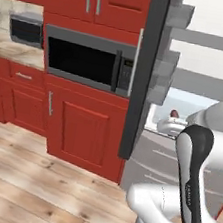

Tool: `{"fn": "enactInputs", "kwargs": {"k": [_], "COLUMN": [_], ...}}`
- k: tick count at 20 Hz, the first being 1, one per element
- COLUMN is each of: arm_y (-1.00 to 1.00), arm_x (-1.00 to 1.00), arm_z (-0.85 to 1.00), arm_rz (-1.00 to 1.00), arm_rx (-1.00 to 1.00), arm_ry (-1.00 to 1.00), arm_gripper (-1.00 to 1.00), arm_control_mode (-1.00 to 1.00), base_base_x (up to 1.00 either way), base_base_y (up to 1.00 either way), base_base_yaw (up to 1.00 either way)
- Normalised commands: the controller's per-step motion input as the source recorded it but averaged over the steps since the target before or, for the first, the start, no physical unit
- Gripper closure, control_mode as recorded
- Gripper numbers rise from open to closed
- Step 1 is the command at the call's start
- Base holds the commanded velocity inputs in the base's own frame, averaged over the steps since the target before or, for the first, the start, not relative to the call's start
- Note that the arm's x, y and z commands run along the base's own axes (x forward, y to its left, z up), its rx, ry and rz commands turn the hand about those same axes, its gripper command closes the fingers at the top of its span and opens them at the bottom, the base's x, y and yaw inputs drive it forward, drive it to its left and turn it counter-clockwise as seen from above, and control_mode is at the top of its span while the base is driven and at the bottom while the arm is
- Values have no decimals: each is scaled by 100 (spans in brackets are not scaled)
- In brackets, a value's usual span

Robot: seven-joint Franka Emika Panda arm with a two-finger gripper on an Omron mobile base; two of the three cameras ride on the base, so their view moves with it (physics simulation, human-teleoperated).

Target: Retrieve the sausage and cheese from the fridge and place them on the cutting board on the counter.

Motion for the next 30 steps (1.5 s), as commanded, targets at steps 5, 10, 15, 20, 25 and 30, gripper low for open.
{"fn": "enactInputs", "kwargs": {"k": [5,10,15,20,25,30], "arm_y": [0,0,0,0,0,0], "arm_x": [0,0,0,0,0,0], "arm_z": [0,0,0,0,0,0], "arm_rz": [0,0,0,0,0,0], "arm_rx": [0,0,0,0,0,0], "arm_ry": [0,0,0,0,0,0], "arm_gripper": [100,100,100,100,100,100], "arm_control_mode": [100,100,100,100,100,100], "base_base_x": [-17,-26,20,98,100,100], "base_base_y": [0,6,16,0,0,0], "base_base_yaw": [100,100,87,66,62,57]}}
